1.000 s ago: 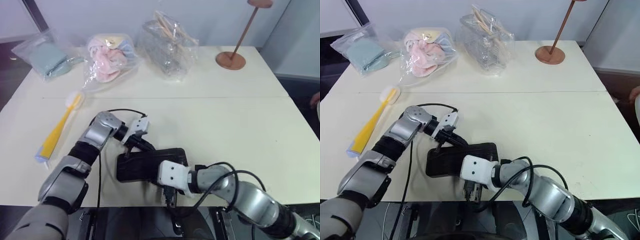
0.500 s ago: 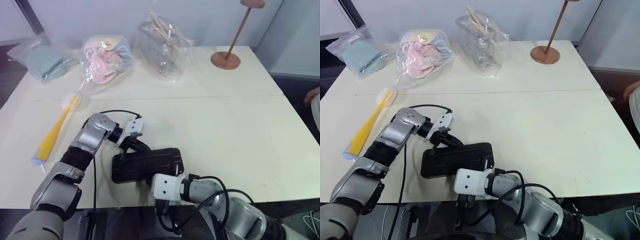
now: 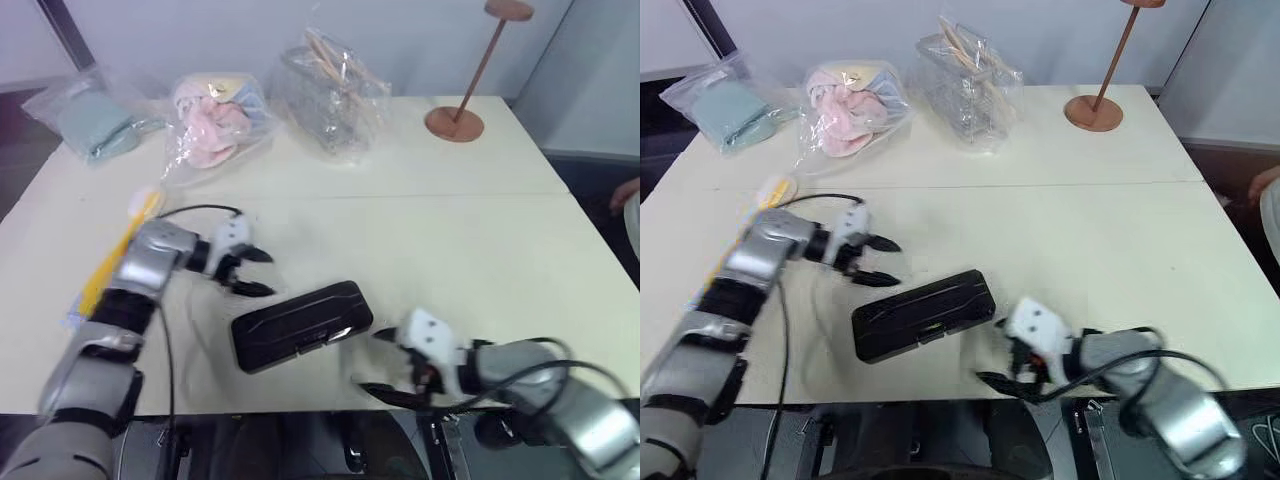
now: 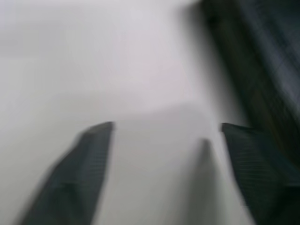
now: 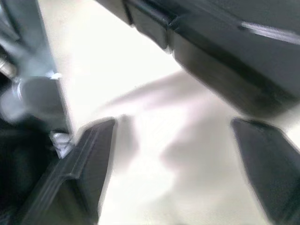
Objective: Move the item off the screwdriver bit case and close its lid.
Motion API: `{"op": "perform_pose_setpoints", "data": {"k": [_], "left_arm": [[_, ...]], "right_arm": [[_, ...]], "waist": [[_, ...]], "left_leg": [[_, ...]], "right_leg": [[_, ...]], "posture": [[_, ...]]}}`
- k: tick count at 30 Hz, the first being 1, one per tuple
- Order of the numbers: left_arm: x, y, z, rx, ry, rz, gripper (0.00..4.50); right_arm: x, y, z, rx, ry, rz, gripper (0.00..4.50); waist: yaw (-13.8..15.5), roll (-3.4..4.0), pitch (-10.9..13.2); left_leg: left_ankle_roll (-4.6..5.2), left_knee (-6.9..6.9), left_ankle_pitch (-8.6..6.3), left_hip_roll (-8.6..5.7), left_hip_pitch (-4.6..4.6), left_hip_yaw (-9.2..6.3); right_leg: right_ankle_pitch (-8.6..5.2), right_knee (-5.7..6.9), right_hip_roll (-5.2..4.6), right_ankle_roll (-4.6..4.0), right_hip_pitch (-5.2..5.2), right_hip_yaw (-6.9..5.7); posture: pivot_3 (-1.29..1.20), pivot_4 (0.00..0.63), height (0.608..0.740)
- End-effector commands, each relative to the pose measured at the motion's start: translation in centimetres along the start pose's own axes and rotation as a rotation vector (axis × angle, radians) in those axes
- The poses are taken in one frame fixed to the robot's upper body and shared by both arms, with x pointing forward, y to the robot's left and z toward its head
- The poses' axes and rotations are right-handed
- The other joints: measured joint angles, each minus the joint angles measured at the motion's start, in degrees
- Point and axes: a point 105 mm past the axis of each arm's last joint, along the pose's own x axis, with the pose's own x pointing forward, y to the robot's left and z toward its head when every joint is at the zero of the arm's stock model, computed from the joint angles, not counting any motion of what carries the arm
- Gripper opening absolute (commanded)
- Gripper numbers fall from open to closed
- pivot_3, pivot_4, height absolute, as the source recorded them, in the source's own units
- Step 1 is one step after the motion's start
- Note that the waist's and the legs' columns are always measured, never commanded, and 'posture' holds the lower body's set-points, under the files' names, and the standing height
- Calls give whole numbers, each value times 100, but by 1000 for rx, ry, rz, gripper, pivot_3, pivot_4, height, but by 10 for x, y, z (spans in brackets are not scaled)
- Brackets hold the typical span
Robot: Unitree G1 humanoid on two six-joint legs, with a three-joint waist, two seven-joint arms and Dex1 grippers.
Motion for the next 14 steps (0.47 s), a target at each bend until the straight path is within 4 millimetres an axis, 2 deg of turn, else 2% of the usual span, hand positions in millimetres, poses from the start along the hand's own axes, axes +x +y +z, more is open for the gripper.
{"op": "perform_pose_setpoints", "data": {"k": [1, 3, 6, 9, 11, 14], "left_arm": [[-59, -14, 31, 38, -104, 49, 3942], [-92, -37, 39, -25, -135, 56, 3942], [-116, -71, 42, -98, -132, 60, 3942], [-127, -98, 31, -145, -81, 91, 3942], [-131, -102, 26, -176, -77, 149, 3942], [-133, -98, 22, -174, -81, 241, 3942]], "right_arm": [[-50, -8, 29, -62, -67, 3, 4475], [-81, -28, 39, -49, -74, -54, 4475], [-105, -40, 45, -37, -72, -65, 4475], [-108, -51, 47, -54, -59, -69, 4475], [-102, -57, 47, -78, -64, -67, 4475], [-92, -66, 46, -83, -79, -65, 4475]], "waist": [[-40, 3, 2], [-61, 5, 5], [-42, 4, 11], [-4, 11, 15], [14, 10, 19], [32, 9, 20]], "left_leg": [[0, -3, 0, 3, 0, 0], [0, -4, 0, 2, 3, 1], [0, -5, -1, 3, 7, 11], [0, -5, -1, 5, 10, 14], [0, -5, -1, 4, 10, 18], [-1, -3, -1, -1, 10, 20]], "right_leg": [[-1, -1, -1, -2, -1, -2], [-1, -2, -10, -1, 5, -6], [-2, -9, -28, 0, 8, 4], [-18, -16, -33, -9, 14, 2], [-20, -16, -33, -11, 12, 4], [-21, -16, -30, -14, 10, 4]], "posture": [[0, 150, 737], [0, 150, 737], [0, 150, 737], [0, 150, 737], [0, 150, 737], [0, 150, 737]]}}
